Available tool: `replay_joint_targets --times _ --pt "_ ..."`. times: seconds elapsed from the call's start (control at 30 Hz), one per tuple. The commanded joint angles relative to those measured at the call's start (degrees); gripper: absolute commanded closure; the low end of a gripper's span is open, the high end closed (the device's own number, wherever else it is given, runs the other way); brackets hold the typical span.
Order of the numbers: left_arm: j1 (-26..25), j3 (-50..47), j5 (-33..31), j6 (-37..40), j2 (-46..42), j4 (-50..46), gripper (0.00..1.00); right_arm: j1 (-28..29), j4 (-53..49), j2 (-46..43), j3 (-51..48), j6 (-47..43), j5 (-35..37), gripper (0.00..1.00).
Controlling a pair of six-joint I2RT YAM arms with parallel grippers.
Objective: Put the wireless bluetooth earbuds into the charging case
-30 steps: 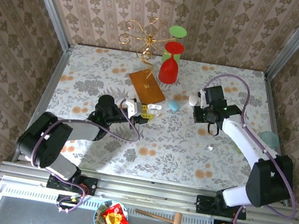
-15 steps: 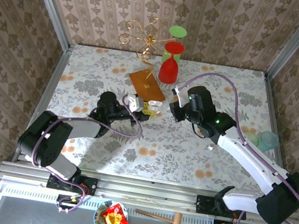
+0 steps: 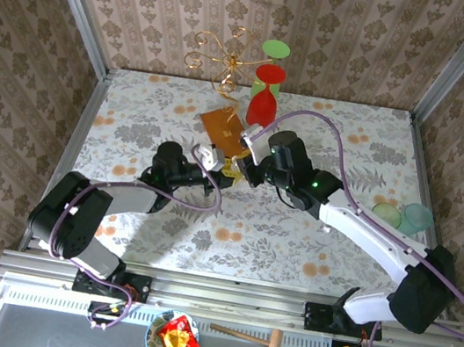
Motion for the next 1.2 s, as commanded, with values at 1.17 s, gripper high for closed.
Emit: replay_joint_targets --times 1.17 --pt "-0.20 1.75 -3.79 -8.33 -2.72 1.99 1.00 0.50 3.54 0.39 -3.12 -0.86 1.37 0.87"
